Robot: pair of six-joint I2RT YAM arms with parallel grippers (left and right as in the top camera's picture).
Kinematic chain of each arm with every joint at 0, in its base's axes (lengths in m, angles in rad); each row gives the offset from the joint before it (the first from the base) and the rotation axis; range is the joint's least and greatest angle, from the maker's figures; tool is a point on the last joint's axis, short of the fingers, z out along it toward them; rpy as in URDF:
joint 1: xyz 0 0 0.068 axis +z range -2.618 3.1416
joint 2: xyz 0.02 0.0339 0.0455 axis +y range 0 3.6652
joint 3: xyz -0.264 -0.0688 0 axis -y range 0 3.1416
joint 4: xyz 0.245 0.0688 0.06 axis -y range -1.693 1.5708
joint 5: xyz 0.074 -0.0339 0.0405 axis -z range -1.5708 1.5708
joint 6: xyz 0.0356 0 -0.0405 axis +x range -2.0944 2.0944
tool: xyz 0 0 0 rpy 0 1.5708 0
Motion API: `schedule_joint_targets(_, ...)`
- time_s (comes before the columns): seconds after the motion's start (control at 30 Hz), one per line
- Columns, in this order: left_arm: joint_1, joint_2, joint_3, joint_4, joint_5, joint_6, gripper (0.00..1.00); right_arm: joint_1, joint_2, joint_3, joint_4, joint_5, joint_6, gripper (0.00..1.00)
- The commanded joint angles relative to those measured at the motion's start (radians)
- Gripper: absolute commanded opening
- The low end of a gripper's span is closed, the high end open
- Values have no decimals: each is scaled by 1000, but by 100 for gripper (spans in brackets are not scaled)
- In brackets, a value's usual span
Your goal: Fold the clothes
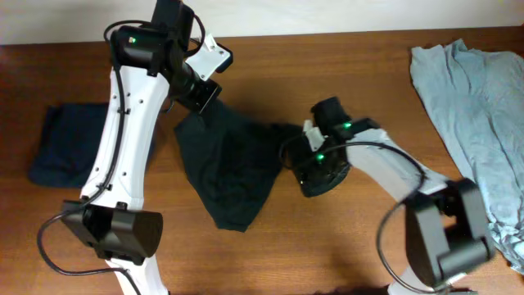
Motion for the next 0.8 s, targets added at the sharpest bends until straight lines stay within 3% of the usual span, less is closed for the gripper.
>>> schedule_joint_targets(0.0,-5,-27,13,0,-6,-13,1,42,74,-9,23,80,-17,67)
schedule_joint_targets(0.03,-6,-27,13,-1,-6,-13,1,47,86,-9,26,85,-17,67)
schedule_joint_targets(0.1,-6,-27,13,-1,-6,-13,1,58,118,-10,21,103,-16,56)
schedule_joint_targets(0.17,-6,-27,13,0,-7,-13,0,58,128,-11,16,104,-16,33)
schedule_joint_targets(0.2,-6,-27,13,1,-7,-13,1,58,130,-11,16,112,6,14)
schedule_joint_targets(0.23,-6,-27,13,0,-7,-13,1,57,127,-10,9,136,35,5)
schedule_joint_targets(0.47,-5,-37,13,4,-27,-16,1,-21,-109,86,-259,521,283,4)
schedule_joint_targets(0.67,-5,-90,13,26,-76,-55,1,-181,-391,127,-315,533,317,4)
schedule_joint_targets(0.77,-5,-127,13,31,-78,-55,1,-210,-452,127,-337,531,314,4)
